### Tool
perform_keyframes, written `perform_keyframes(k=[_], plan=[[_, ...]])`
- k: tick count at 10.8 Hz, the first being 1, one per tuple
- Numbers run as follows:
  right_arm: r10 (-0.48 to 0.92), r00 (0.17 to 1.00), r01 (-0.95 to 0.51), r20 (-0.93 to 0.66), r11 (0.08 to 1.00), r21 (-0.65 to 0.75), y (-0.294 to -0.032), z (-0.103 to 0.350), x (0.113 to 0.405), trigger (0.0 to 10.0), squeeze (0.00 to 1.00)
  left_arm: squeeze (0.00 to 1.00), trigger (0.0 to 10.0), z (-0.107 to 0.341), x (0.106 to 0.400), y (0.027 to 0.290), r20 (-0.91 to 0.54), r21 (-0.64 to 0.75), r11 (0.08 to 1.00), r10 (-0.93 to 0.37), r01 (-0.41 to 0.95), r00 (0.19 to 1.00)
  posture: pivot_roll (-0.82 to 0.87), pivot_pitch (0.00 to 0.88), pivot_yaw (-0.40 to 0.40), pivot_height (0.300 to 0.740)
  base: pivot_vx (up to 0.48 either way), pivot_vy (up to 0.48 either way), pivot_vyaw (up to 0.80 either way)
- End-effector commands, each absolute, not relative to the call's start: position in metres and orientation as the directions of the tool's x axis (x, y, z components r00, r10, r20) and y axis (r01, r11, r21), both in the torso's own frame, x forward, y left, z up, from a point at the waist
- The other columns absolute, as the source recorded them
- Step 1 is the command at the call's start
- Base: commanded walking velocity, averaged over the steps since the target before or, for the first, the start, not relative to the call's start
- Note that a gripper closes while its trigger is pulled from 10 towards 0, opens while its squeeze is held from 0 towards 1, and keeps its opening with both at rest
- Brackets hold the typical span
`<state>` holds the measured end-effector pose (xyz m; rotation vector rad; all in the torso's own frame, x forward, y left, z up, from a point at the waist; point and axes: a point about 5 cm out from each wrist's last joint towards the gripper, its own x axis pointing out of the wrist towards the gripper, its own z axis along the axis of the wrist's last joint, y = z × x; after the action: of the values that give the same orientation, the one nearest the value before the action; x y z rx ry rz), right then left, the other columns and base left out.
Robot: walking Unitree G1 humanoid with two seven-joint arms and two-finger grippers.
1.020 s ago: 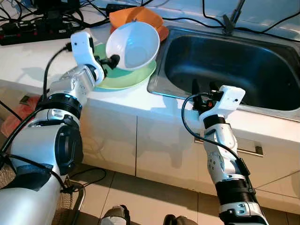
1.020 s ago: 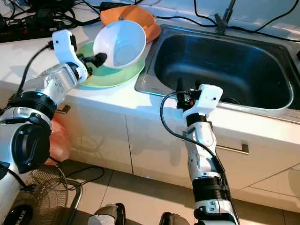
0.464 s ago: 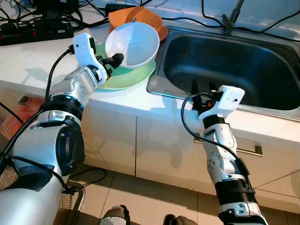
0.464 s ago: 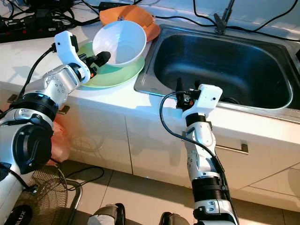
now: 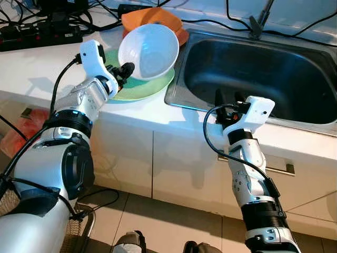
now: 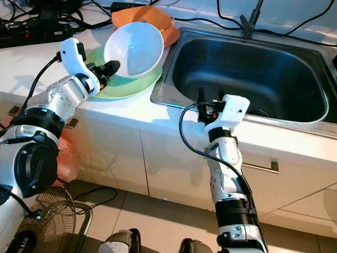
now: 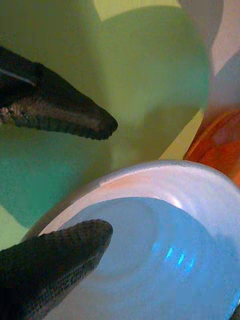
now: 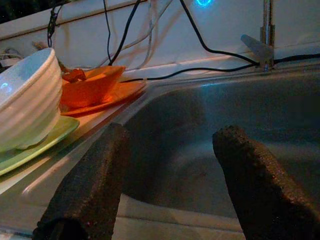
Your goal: Kitchen organization
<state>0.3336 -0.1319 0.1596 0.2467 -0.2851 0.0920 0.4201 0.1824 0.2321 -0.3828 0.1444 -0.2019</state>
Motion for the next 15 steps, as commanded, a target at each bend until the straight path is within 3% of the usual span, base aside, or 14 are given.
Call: perform_keyframes(k=[1, 8, 9, 10, 11, 15], plan=[[0.051, 0.956, -0.122, 0.289, 0.964, 0.236, -0.132, 0.161, 0.334, 10.0, 0.00, 0.00, 0.0, 0.233, 0.420, 0.185, -0.099, -0.388, 0.907, -0.218, 0.164, 0.971, 0.11, 0.132, -0.028, 0.740, 0.000, 0.000, 0.00], [0.053, 0.957, -0.123, 0.285, 0.964, 0.235, -0.133, 0.161, 0.334, 10.0, 0.00, 0.00, 0.0, 0.241, 0.421, 0.184, -0.074, -0.389, 0.905, -0.216, 0.171, 0.974, 0.11, 0.133, -0.035, 0.740, 0.000, 0.000, 0.00], [0.055, 0.957, -0.125, 0.284, 0.964, 0.233, -0.132, 0.161, 0.334, 10.0, 0.00, 0.00, 0.9, 0.246, 0.421, 0.184, -0.035, -0.386, 0.901, -0.231, 0.200, 0.972, 0.11, 0.133, -0.035, 0.740, 0.000, 0.000, 0.00], [0.056, 0.957, -0.126, 0.284, 0.964, 0.234, -0.132, 0.161, 0.334, 10.0, 0.00, 0.00, 9.6, 0.249, 0.420, 0.184, -0.015, -0.384, 0.897, -0.243, 0.219, 0.970, 0.11, 0.134, -0.036, 0.740, 0.000, 0.000, 0.00], [0.057, 0.957, -0.127, 0.283, 0.964, 0.235, -0.132, 0.161, 0.334, 10.0, 0.00, 0.00, 10.0, 0.248, 0.420, 0.184, -0.017, -0.384, 0.896, -0.246, 0.221, 0.969, 0.12, 0.136, -0.036, 0.740, 0.000, 0.000, 0.00], [0.061, 0.957, -0.131, 0.283, 0.963, 0.235, -0.131, 0.161, 0.336, 10.0, 0.00, 0.00, 10.0, 0.241, 0.417, 0.192, -0.037, -0.418, 0.883, -0.250, 0.212, 0.968, 0.12, 0.130, -0.038, 0.740, 0.000, 0.000, 0.00]])
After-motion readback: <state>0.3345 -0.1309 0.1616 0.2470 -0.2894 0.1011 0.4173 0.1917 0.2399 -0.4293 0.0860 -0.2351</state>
